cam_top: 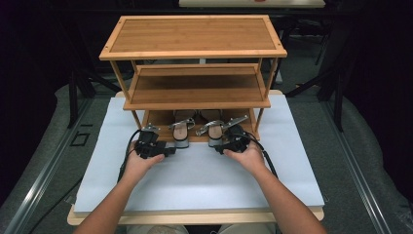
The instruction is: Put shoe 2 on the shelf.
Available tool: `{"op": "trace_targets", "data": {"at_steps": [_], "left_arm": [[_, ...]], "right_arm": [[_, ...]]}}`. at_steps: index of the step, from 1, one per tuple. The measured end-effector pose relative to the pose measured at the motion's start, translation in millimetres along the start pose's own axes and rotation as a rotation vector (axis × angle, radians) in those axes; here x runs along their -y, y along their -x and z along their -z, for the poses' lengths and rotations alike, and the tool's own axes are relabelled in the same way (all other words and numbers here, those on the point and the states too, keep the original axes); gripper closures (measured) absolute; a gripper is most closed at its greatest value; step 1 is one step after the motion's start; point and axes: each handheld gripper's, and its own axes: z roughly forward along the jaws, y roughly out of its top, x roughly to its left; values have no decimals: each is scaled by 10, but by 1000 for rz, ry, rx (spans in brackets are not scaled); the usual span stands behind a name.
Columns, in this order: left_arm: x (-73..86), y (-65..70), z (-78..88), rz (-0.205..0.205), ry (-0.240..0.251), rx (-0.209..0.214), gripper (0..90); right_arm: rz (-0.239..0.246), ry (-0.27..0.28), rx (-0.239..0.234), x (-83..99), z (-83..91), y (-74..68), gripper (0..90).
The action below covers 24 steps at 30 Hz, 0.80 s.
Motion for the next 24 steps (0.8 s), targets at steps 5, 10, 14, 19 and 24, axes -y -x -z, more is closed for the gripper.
{"op": "trace_targets", "data": {"at_steps": [5, 10, 14, 19, 24], "left_arm": [[-90, 79, -181, -23, -16, -45, 397], [-125, 51, -282, -21, 7, -69, 430], [-162, 73, -318, -25, -2, -63, 424], [-180, 87, -322, -21, -10, -66, 426], [-207, 126, -348, -24, -20, -63, 427]], "right_arm": [[-25, 18, -7, -15, -76, 15, 353], [-40, 26, 3, -17, -131, 28, 414], [-58, 26, -3, -22, -150, 64, 425], [-51, 29, -8, -21, -152, 65, 428], [-52, 36, -14, -35, -168, 41, 435]]}}
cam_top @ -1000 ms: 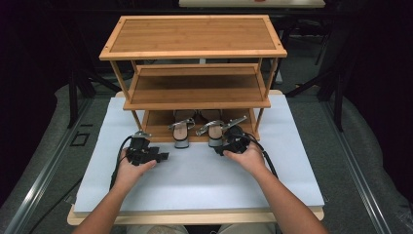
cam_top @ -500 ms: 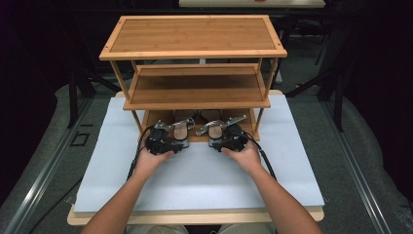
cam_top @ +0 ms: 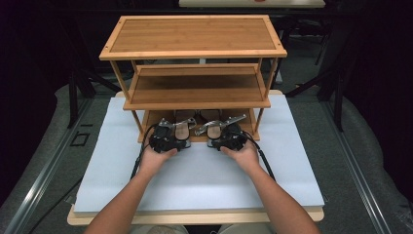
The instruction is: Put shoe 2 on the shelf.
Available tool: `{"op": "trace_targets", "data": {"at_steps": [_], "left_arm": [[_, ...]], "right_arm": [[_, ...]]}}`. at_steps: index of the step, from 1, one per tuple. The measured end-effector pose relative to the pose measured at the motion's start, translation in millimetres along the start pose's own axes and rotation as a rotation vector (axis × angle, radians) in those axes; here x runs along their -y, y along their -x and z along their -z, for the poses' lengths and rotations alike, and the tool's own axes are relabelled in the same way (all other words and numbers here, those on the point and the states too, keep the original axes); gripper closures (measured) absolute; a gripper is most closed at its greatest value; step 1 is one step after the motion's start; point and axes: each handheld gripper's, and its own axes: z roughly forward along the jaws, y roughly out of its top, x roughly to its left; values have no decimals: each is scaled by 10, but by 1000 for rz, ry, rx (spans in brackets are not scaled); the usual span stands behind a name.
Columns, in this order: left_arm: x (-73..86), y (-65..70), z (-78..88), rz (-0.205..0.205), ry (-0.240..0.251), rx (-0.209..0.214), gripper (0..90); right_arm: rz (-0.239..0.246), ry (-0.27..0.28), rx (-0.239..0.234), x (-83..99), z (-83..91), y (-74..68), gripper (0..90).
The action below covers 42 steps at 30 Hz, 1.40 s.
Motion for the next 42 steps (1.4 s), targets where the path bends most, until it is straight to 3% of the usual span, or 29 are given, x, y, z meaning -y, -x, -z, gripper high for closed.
{"op": "trace_targets", "data": {"at_steps": [10, 21, 42], "left_arm": [[-44, 73, -40, -2, -10, 5, 437], [-60, 143, -104, 12, 14, 45, 461], [-14, 135, -70, 27, 28, 43, 471]], "right_arm": [[-27, 1, -34, -38, -46, -80, 457], [-17, 0, -25, -71, -88, -149, 483], [-8, -1, -13, -69, -86, -159, 477]]}}
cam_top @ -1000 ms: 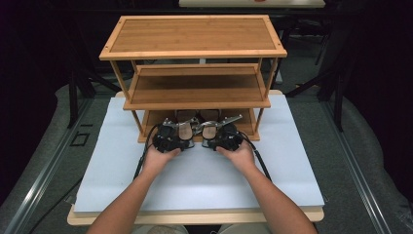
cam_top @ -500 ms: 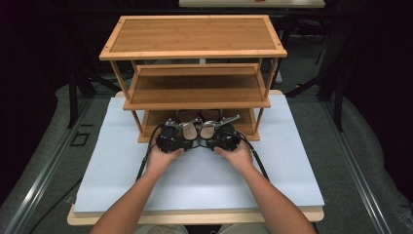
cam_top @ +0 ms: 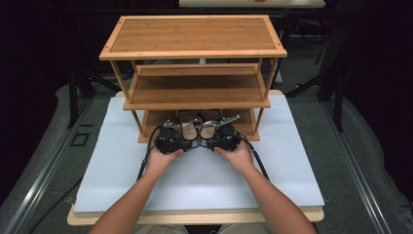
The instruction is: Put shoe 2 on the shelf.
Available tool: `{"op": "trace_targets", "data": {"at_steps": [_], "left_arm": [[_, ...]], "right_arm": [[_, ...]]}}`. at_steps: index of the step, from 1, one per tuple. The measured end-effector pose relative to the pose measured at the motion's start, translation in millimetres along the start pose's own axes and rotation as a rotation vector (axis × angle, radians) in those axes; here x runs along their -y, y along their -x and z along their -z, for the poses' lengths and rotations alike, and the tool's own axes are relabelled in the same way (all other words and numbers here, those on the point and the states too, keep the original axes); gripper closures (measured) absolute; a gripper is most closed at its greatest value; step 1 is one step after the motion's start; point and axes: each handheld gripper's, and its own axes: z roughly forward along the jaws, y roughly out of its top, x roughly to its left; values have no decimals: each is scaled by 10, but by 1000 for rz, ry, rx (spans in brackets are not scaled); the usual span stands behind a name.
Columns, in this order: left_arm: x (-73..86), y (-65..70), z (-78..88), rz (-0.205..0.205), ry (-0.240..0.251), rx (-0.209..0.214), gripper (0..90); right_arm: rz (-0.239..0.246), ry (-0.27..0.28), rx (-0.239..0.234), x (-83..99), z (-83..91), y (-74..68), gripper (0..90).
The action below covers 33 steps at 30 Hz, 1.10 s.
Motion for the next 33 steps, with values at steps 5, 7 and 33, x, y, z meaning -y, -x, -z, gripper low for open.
{"op": "trace_targets", "data": {"at_steps": [5, 7, 33], "left_arm": [[6, -19, 82, 5, 1, 2, 470], [20, -23, 123, 3, 6, -1, 471], [267, -140, 786, -3, 14, -9, 470]], "right_arm": [[-11, -10, 3, -3, 45, 16, 472], [-13, -20, 7, 3, 83, 11, 470], [-2, -75, 65, 225, 596, -58, 464]]}}
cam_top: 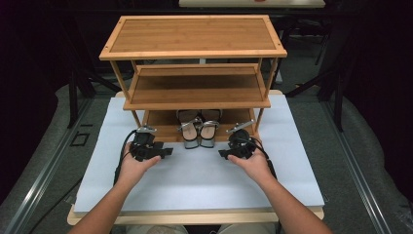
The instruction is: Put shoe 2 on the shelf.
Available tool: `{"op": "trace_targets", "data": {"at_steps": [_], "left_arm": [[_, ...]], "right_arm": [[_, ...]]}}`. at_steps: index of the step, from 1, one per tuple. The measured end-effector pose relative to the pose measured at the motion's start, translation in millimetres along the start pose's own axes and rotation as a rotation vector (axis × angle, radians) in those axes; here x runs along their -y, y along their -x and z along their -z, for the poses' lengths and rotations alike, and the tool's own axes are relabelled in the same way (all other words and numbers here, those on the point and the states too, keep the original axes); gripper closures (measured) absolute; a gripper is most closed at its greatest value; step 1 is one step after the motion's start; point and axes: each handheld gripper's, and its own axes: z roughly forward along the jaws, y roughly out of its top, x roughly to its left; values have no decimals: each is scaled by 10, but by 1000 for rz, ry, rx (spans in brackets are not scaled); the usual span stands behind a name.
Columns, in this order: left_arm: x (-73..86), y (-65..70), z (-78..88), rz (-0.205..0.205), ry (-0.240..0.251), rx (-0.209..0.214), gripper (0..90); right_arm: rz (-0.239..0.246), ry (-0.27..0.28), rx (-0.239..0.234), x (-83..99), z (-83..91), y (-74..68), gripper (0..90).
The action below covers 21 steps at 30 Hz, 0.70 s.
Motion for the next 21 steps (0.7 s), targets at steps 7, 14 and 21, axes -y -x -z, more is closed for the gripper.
{"op": "trace_targets", "data": {"at_steps": [7, 14, 21], "left_arm": [[146, -99, 171, 32, 17, -20, 470], [280, -137, 371, 34, 26, -54, 470], [391, -133, 559, 27, 41, -74, 469]], "right_arm": [[-43, 13, -19, 208, 152, 118, 461], [-51, 44, 3, 378, 344, 172, 458], [-100, 82, 5, 568, 527, 250, 457]]}}
